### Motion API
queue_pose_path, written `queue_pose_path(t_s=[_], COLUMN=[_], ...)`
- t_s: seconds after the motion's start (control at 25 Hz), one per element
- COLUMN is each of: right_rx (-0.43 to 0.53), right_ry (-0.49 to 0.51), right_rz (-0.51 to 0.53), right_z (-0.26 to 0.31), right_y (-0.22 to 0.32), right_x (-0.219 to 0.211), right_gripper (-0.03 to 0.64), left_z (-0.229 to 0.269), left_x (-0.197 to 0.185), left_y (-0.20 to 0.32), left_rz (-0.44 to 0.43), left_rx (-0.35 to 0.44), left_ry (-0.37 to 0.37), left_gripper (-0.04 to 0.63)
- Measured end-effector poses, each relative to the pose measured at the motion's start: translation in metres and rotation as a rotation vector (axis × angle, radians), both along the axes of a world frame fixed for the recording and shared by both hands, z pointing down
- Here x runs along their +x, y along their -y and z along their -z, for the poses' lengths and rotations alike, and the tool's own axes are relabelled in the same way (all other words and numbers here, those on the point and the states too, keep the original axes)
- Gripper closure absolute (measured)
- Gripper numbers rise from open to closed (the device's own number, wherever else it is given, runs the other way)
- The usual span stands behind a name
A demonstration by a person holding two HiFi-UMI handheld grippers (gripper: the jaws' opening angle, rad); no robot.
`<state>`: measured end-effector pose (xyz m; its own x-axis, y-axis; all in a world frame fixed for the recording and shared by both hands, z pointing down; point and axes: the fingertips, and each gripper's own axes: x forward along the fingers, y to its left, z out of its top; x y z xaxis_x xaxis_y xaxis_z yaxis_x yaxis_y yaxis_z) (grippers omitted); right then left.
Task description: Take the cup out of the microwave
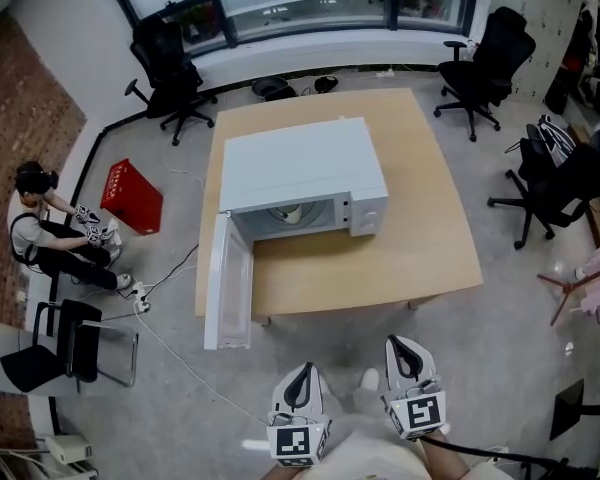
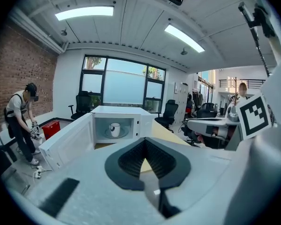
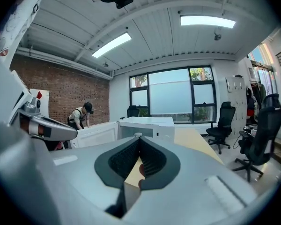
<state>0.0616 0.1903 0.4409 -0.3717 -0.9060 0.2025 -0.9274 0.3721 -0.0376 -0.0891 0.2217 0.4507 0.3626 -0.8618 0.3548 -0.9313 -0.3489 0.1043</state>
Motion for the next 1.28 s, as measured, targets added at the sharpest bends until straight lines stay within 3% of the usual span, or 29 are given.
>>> queue_pose_path(t_s=[0.44,0.68,0.96,1.12,1.24,1.28], right_rx=[0.028,0.014,-0.001,0.072,0.072,0.060], right_ry=[-0.014,-0.039,-0.030,0.023,0.041,0.042], right_rz=[-0.082,-0.108,-0.082,-0.058,-0.022,-0.011], right_z=[-0.001,-0.001,-0.009,0.007,0.008,0.005], right_y=[0.001,0.013,0.076,0.124,0.151,0.158], right_x=[-0.037,-0.048,-0.028,-0.016,-0.012,-0.011], right_gripper=[0.609,0.609,0.609,0.609,0.609,0.609], left_z=[-0.012,-0.024,-0.014,-0.015,-0.019,-0.022], left_x=[-0.051,-0.052,-0.042,-0.027,-0.018,-0.016], left_y=[0.004,0.026,0.095,0.137,0.164,0.172], left_rz=[-0.029,-0.087,-0.021,0.012,0.033,0.033], left_rx=[-0.016,-0.034,0.010,0.031,0.050,0.055], left_ry=[-0.005,-0.005,0.010,0.029,0.040,0.043], left_gripper=[0.591,0.591,0.591,0.591,0.590,0.527])
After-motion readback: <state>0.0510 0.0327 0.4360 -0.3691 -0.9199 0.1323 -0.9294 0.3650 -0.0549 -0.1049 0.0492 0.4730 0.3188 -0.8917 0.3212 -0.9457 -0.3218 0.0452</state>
